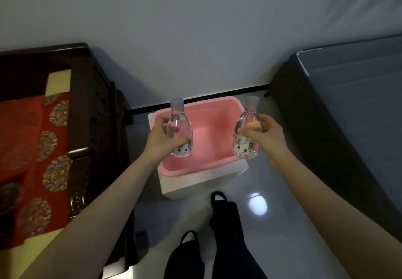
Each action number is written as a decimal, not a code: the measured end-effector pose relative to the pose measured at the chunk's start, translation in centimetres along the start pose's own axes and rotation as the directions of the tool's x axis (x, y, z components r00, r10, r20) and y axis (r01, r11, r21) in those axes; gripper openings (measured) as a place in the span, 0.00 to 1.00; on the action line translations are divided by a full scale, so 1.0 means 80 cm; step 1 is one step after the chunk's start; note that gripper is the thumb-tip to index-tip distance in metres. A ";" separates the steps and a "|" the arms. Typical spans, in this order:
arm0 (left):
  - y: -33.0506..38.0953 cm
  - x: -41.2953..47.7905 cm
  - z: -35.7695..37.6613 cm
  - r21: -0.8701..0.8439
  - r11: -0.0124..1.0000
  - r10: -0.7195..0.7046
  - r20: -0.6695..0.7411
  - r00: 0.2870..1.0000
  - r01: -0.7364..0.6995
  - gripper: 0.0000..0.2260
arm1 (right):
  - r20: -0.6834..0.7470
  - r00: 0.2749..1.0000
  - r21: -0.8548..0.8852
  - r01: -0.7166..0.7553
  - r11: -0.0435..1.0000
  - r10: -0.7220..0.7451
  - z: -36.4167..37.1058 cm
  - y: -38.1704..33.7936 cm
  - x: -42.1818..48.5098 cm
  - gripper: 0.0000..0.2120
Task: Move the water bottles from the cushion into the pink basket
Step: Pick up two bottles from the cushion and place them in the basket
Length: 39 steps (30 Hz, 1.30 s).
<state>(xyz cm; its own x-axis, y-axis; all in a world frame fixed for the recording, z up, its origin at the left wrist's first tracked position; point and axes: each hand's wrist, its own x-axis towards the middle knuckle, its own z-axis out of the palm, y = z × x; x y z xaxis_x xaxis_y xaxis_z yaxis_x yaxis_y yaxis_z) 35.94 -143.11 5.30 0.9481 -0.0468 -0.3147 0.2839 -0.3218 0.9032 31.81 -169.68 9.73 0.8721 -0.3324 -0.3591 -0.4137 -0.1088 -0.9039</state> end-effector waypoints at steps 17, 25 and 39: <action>-0.113 0.180 0.119 0.011 0.985 -0.164 -0.205 0.965 0.170 0.31 | 0.204 0.979 -0.354 0.091 0.931 -0.018 0.099 0.126 0.259 0.24; -0.178 0.232 0.138 0.047 0.987 -0.142 -0.218 0.966 0.156 0.31 | 0.144 0.983 -0.336 0.160 0.928 -0.118 0.133 0.196 0.306 0.22; -0.188 0.243 0.151 0.166 0.978 -0.108 -0.096 0.990 0.123 0.41 | 0.207 0.960 -0.552 0.274 0.788 -0.189 0.121 0.168 0.310 0.22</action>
<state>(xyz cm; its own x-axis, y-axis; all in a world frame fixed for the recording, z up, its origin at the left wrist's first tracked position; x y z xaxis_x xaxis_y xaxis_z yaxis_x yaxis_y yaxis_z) 48.38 -150.61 -17.93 0.9211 0.0790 -0.3812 0.3706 -0.4778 0.7964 50.43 -170.34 -13.58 0.9694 -0.1049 -0.2218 -0.2312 -0.6936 -0.6823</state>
